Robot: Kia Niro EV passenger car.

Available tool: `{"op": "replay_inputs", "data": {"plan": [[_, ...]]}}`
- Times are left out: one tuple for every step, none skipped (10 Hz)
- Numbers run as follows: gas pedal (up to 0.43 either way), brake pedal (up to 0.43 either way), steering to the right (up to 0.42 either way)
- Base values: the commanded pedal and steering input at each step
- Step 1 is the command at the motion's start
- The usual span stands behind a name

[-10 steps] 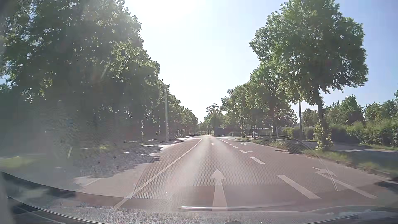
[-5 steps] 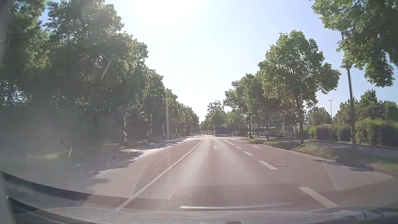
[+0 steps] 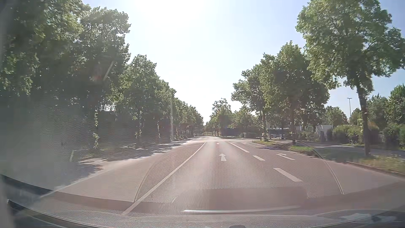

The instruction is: Follow the waypoints while adhering to traffic rules and regulations

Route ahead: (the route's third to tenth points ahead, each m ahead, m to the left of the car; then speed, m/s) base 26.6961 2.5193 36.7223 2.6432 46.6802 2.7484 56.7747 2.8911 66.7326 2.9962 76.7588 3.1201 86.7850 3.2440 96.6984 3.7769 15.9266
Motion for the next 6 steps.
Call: {"op": "replay_inputs", "data": {"plan": [[0.209,0.012,-0.006],[0.197,0.012,-0.005],[0.197,0.012,-0.003],[0.189,0.012,-0.002],[0.177,0.006,-0.002],[0.169,0.012,-0.002]]}}
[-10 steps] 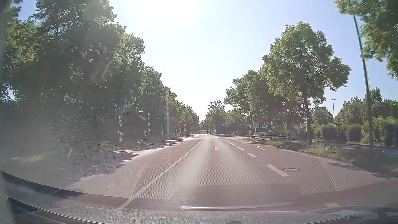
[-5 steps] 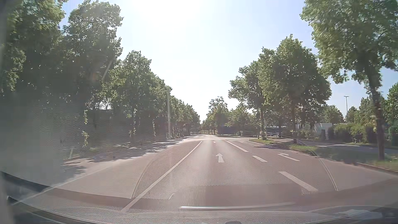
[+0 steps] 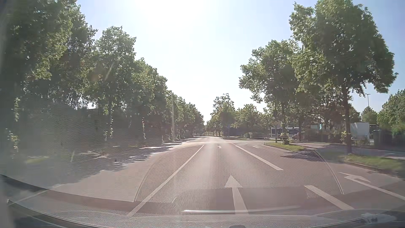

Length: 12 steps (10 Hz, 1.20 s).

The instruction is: Follow the waypoints while adhering to traffic rules and regulations

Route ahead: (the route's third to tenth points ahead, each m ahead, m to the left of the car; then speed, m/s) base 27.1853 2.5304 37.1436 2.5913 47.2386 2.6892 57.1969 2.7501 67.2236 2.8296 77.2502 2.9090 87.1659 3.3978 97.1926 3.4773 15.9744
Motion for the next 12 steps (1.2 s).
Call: {"op": "replay_inputs", "data": {"plan": [[0.157,0.012,-0.001],[0.150,0.012,-0.002],[0.150,0.006,-0.003],[0.138,0.012,-0.004],[0.138,0.012,-0.005],[0.130,0.012,-0.005],[0.130,0.012,-0.005],[0.118,0.006,-0.005],[0.118,0.012,-0.005],[0.110,0.012,-0.004],[0.110,0.012,-0.004],[0.110,0.012,-0.004]]}}
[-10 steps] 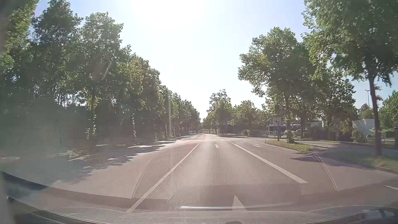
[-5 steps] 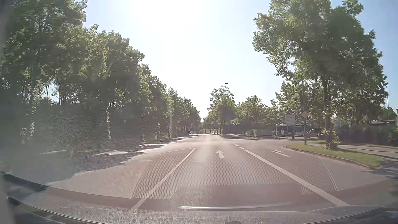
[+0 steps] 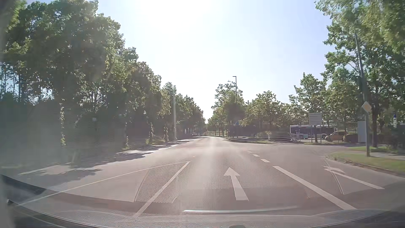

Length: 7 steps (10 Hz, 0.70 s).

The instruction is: Follow the waypoints while adhering to traffic rules and regulations

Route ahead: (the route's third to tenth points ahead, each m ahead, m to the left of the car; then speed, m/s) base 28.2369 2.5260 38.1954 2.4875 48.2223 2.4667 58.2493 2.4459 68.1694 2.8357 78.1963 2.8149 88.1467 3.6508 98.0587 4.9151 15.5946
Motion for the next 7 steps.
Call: {"op": "replay_inputs", "data": {"plan": [[0.110,0.012,-0.004],[0.110,0.012,-0.004],[0.110,0.006,-0.004],[0.110,0.012,0.001],[0.110,0.012,0.003],[0.110,0.012,0.003],[0.110,0.006,0.003]]}}
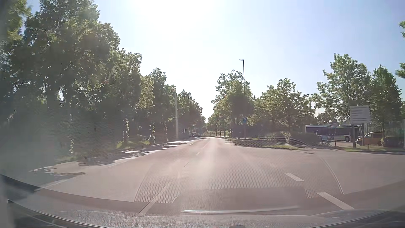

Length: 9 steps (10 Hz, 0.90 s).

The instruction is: Follow the waypoints while adhering to traffic rules and regulations

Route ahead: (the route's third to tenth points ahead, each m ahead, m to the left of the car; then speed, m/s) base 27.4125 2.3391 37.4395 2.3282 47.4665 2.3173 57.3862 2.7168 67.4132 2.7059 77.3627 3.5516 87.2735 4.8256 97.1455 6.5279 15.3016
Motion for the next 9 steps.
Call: {"op": "replay_inputs", "data": {"plan": [[0.110,0.012,0.003],[0.110,0.012,0.003],[0.118,0.012,0.003],[0.118,0.012,0.003],[0.118,0.006,0.003],[0.118,0.012,0.003],[0.118,0.012,0.003],[0.118,0.012,0.003],[0.118,0.012,0.002]]}}
